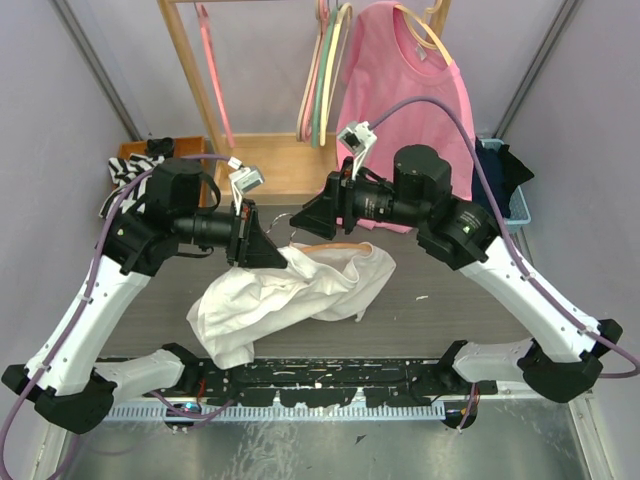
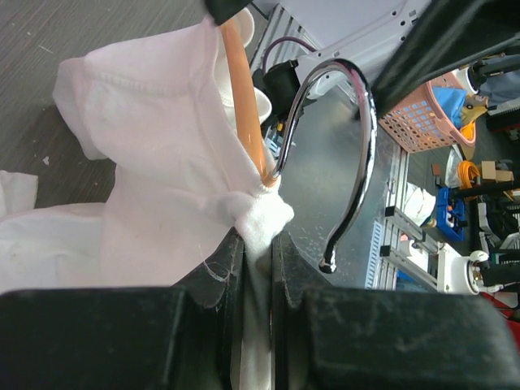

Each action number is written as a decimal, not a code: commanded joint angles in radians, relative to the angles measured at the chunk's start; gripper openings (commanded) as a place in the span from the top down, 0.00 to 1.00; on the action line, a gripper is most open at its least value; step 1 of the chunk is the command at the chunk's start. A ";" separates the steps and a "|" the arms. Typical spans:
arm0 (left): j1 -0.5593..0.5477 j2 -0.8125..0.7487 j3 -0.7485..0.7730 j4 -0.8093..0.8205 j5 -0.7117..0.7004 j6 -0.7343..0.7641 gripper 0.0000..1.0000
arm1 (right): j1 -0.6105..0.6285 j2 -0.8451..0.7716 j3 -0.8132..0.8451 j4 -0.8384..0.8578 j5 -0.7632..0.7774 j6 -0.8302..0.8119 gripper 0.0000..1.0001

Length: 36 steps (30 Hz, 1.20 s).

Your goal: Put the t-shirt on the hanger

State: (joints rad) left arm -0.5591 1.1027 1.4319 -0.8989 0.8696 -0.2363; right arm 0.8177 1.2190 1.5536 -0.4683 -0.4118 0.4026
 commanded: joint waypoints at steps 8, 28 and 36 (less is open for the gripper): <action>-0.004 0.007 0.000 0.105 0.086 -0.038 1.00 | 0.023 0.059 0.017 0.124 -0.106 -0.024 0.50; -0.003 0.067 0.199 0.060 -0.145 -0.024 0.67 | 0.029 -0.057 0.131 -0.057 0.175 -0.135 0.99; -0.004 0.108 0.335 0.009 -0.278 0.000 0.55 | 0.028 -0.054 0.186 -0.115 0.270 -0.160 0.99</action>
State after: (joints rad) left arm -0.5674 1.2041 1.7035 -0.8585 0.6971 -0.2550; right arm 0.8494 1.2007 1.6783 -0.5854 -0.2298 0.2619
